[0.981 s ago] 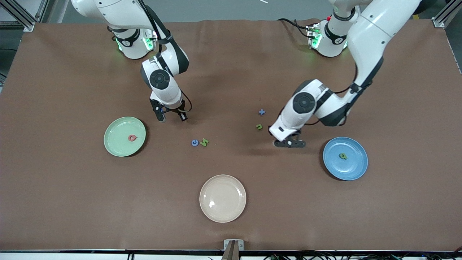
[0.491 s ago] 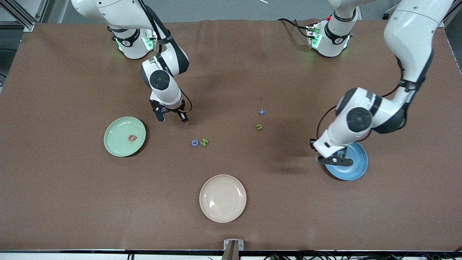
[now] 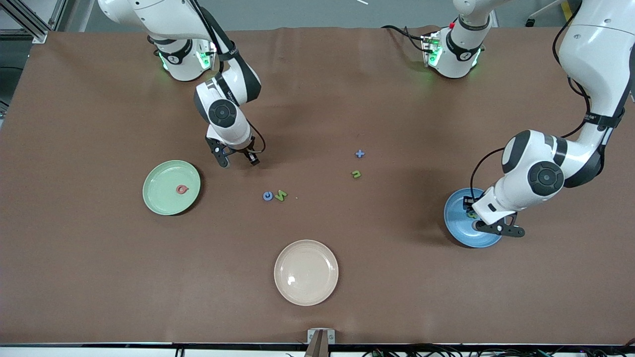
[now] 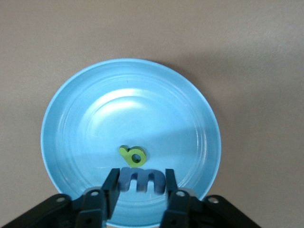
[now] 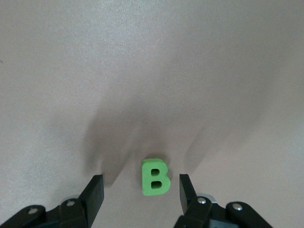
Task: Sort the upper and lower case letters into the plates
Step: 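Place the B on the green plate while the left gripper grasps the c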
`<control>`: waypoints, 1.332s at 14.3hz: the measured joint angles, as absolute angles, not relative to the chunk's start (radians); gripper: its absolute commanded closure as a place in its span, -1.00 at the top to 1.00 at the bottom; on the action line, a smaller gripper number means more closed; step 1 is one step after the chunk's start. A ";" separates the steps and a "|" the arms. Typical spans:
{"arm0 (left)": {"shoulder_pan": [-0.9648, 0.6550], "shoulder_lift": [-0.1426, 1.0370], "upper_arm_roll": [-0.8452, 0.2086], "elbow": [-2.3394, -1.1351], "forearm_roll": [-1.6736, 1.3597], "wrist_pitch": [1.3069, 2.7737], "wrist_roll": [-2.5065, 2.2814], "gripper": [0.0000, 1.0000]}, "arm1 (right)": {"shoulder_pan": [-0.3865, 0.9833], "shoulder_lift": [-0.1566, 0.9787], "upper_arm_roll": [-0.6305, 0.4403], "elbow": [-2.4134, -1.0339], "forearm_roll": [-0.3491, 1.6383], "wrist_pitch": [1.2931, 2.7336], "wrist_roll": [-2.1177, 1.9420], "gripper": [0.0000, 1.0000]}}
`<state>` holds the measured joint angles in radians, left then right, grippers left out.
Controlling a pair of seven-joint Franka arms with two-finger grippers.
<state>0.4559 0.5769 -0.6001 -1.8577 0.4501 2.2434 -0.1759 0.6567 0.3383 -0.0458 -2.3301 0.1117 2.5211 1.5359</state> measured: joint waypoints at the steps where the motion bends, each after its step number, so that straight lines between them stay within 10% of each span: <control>1: 0.455 0.582 -0.601 -1.857 0.450 2.244 -0.176 1.00 | 0.661 0.339 -0.045 -2.334 0.107 2.521 1.536 0.42; 11: 0.325 0.585 -0.731 -1.871 0.450 2.237 -0.603 0.98 | 0.676 0.334 -0.046 -2.351 0.091 2.528 1.534 -0.19; 15: 0.141 0.602 -0.735 -1.872 0.450 2.240 -0.932 0.95 | 0.676 0.333 -0.047 -2.352 0.051 2.531 1.527 -0.92; 19: 0.075 0.649 -0.734 -1.880 0.451 2.308 -1.204 0.74 | 0.668 0.327 -0.056 -2.352 0.041 2.531 1.483 -1.00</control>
<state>0.0749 0.6494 -0.7336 -1.8801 0.4505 2.3078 -1.2035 0.6676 0.3274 -0.0560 -2.3521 0.0414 2.5315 1.4829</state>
